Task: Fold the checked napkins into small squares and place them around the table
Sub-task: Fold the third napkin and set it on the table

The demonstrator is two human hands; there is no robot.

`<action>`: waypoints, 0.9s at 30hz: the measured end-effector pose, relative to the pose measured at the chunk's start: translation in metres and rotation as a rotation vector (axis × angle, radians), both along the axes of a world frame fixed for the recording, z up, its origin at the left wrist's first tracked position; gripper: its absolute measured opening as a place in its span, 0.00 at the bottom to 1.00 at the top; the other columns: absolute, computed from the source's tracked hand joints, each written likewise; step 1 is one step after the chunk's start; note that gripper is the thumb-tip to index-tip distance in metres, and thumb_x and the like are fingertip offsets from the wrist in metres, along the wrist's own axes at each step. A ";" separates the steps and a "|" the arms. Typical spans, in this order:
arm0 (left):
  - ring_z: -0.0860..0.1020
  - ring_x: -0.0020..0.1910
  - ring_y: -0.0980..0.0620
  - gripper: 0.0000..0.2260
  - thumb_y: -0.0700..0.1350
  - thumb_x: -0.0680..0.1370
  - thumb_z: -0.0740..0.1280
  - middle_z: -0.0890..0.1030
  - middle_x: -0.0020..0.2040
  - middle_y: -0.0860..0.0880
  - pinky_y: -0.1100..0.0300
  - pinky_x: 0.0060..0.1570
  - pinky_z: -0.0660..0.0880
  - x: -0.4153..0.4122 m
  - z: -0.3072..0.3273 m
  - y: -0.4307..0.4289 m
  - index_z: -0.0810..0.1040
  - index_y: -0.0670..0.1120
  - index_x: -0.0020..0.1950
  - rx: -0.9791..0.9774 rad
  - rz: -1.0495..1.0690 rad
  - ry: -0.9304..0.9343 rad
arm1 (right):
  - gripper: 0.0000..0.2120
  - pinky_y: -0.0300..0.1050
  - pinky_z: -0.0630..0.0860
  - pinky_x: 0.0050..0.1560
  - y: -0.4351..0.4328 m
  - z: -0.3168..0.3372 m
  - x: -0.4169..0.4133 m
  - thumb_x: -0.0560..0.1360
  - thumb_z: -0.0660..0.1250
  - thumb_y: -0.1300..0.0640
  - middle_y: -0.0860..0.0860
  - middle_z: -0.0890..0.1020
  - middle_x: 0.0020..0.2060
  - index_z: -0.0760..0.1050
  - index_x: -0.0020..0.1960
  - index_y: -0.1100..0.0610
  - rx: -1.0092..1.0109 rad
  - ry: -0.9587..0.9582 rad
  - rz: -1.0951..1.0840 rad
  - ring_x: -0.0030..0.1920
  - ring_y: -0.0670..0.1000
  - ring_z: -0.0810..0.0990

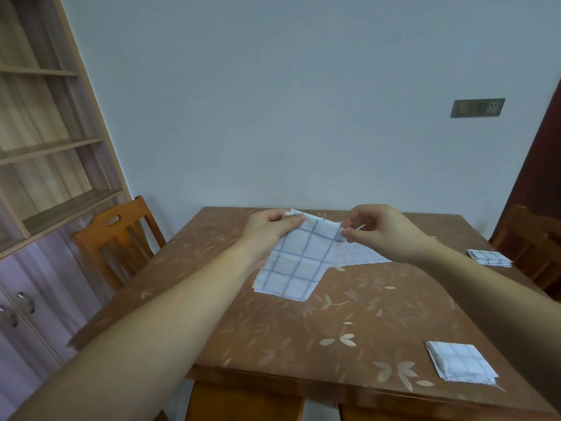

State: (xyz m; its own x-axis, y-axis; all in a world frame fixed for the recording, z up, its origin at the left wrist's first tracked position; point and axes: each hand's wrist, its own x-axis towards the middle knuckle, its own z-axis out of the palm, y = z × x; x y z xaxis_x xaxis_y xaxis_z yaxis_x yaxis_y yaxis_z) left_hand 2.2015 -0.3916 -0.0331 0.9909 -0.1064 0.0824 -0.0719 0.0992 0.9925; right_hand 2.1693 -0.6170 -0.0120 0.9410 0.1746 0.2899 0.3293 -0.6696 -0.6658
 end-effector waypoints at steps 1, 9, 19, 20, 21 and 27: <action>0.81 0.37 0.48 0.02 0.40 0.74 0.73 0.83 0.39 0.44 0.54 0.44 0.79 0.000 0.000 0.000 0.84 0.44 0.41 -0.001 0.001 -0.001 | 0.04 0.39 0.72 0.39 0.000 0.000 -0.001 0.74 0.72 0.54 0.41 0.85 0.37 0.79 0.42 0.47 -0.014 0.005 -0.002 0.43 0.46 0.83; 0.81 0.34 0.49 0.04 0.40 0.74 0.73 0.83 0.37 0.44 0.55 0.41 0.79 0.000 -0.001 0.003 0.83 0.44 0.39 -0.037 -0.017 0.019 | 0.04 0.41 0.80 0.44 -0.002 0.009 -0.001 0.74 0.72 0.59 0.47 0.86 0.35 0.82 0.40 0.56 -0.021 0.068 0.035 0.38 0.43 0.84; 0.83 0.39 0.47 0.07 0.43 0.76 0.71 0.85 0.42 0.43 0.53 0.43 0.81 -0.001 0.003 0.005 0.84 0.40 0.50 -0.110 -0.071 0.087 | 0.05 0.42 0.77 0.42 0.002 0.015 -0.004 0.71 0.70 0.62 0.49 0.86 0.34 0.81 0.36 0.57 -0.014 0.111 -0.007 0.34 0.44 0.81; 0.83 0.39 0.47 0.07 0.42 0.76 0.71 0.85 0.42 0.43 0.53 0.43 0.81 -0.001 0.003 0.004 0.84 0.40 0.49 -0.119 -0.082 0.091 | 0.05 0.39 0.74 0.38 0.003 0.015 -0.004 0.71 0.69 0.62 0.49 0.86 0.34 0.80 0.36 0.57 -0.030 0.103 -0.013 0.31 0.43 0.78; 0.83 0.39 0.48 0.06 0.42 0.75 0.71 0.85 0.42 0.43 0.53 0.44 0.81 -0.001 0.002 0.004 0.84 0.40 0.49 -0.125 -0.086 0.090 | 0.06 0.36 0.71 0.33 0.004 0.015 -0.005 0.71 0.68 0.62 0.49 0.86 0.34 0.79 0.35 0.57 -0.055 0.094 -0.019 0.28 0.41 0.75; 0.82 0.35 0.49 0.04 0.41 0.74 0.73 0.84 0.39 0.44 0.57 0.39 0.81 0.002 0.003 0.003 0.84 0.40 0.46 -0.109 -0.012 0.075 | 0.11 0.36 0.76 0.38 0.003 0.012 0.000 0.72 0.74 0.53 0.50 0.86 0.34 0.79 0.36 0.58 -0.051 0.095 -0.030 0.34 0.47 0.81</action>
State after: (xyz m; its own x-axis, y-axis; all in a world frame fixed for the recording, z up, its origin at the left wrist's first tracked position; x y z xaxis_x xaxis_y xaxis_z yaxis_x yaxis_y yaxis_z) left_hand 2.2038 -0.3888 -0.0305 0.9934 -0.1125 0.0202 0.0035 0.2070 0.9783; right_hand 2.1692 -0.6138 0.0003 0.9689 0.1580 0.1905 0.2454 -0.7122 -0.6577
